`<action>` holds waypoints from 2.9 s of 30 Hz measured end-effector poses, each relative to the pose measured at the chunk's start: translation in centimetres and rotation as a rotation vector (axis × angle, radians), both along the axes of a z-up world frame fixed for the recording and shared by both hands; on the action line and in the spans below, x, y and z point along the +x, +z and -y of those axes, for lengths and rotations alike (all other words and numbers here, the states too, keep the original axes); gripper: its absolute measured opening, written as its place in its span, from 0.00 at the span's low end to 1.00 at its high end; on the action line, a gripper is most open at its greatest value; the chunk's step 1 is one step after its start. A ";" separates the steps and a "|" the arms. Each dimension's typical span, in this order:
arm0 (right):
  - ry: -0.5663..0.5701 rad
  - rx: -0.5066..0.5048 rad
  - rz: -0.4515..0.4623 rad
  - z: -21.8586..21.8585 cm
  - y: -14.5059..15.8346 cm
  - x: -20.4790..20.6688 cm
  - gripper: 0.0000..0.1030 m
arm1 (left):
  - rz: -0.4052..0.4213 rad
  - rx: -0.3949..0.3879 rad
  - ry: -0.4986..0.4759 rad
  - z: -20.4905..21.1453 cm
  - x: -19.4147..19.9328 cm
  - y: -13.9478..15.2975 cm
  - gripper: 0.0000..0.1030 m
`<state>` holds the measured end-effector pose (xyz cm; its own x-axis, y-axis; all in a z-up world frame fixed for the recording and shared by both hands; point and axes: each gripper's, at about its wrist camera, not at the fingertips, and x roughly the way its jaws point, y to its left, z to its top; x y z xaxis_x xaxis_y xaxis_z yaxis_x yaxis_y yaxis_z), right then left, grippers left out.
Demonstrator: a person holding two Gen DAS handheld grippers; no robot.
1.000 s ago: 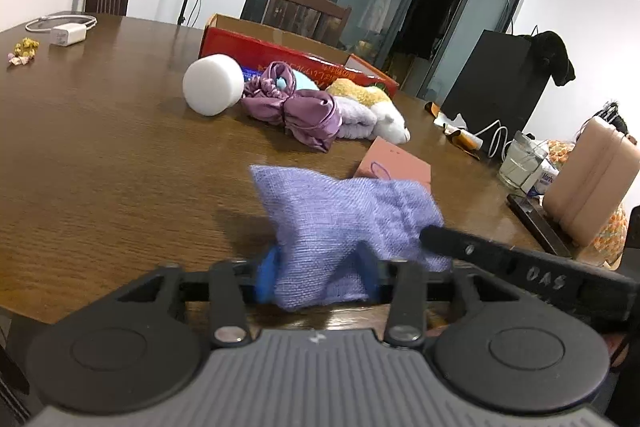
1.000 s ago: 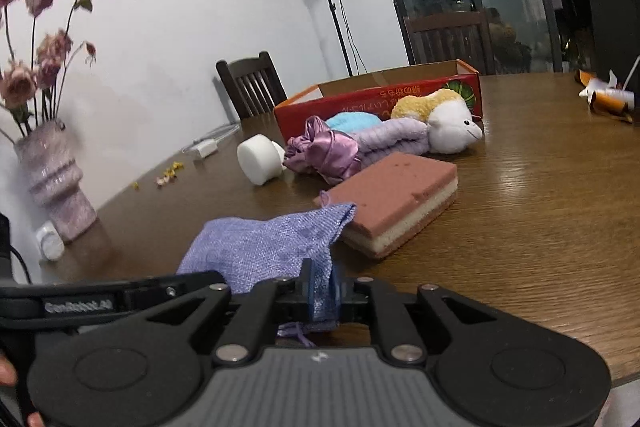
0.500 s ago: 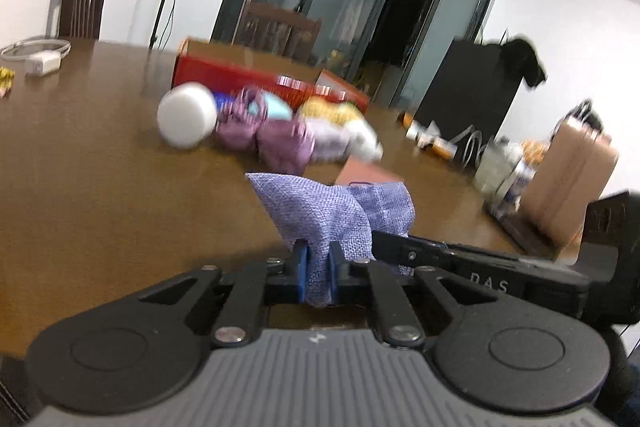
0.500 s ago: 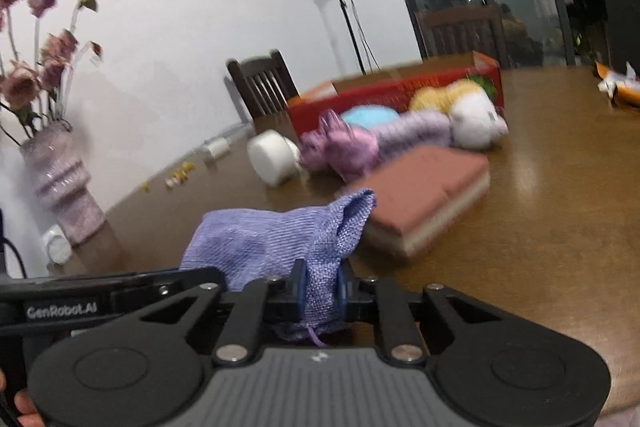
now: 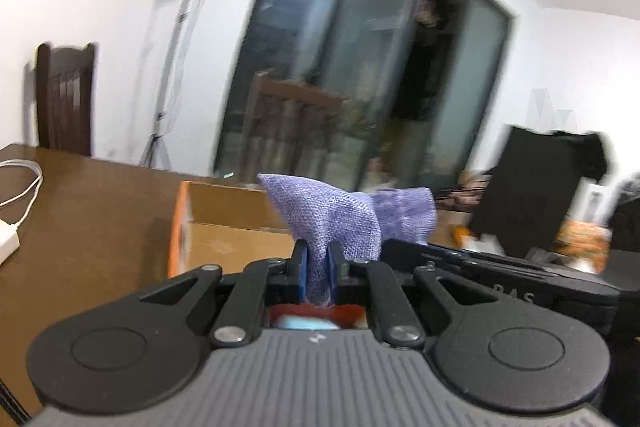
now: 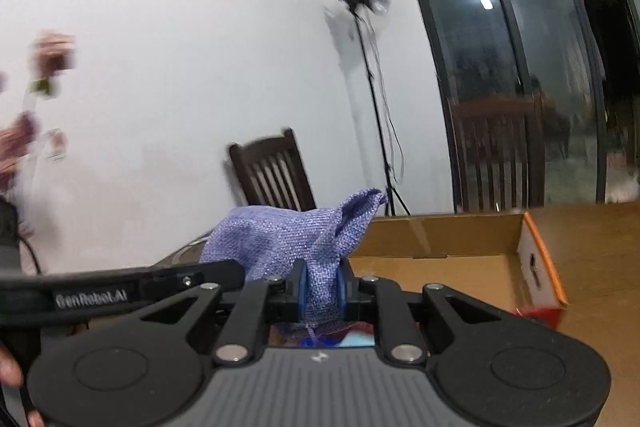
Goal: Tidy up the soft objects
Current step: 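Lift the purple pouch with both tools and carry it over the red box, then lower the pouch into the box and open both tools, then withdraw both tools from the box back toward the table items, then grasp the yellow-and-white plush sheep with the left tool while the right tool grips it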
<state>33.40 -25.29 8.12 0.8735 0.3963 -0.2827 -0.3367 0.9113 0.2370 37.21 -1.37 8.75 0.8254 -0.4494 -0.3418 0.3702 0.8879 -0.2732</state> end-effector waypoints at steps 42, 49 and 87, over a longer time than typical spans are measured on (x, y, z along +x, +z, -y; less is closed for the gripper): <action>-0.091 -0.214 0.203 3.8 4.0 -10.1 0.83 | 0.258 0.067 0.149 -3.2 -14.8 4.9 0.90; -0.124 -0.254 0.217 4.4 1.9 -19.4 0.84 | 0.297 0.110 0.141 -2.3 -24.2 2.6 0.99; -0.198 -0.184 -0.109 7.5 -8.7 -11.5 0.69 | 0.034 0.197 -0.105 8.0 -10.6 -5.4 0.74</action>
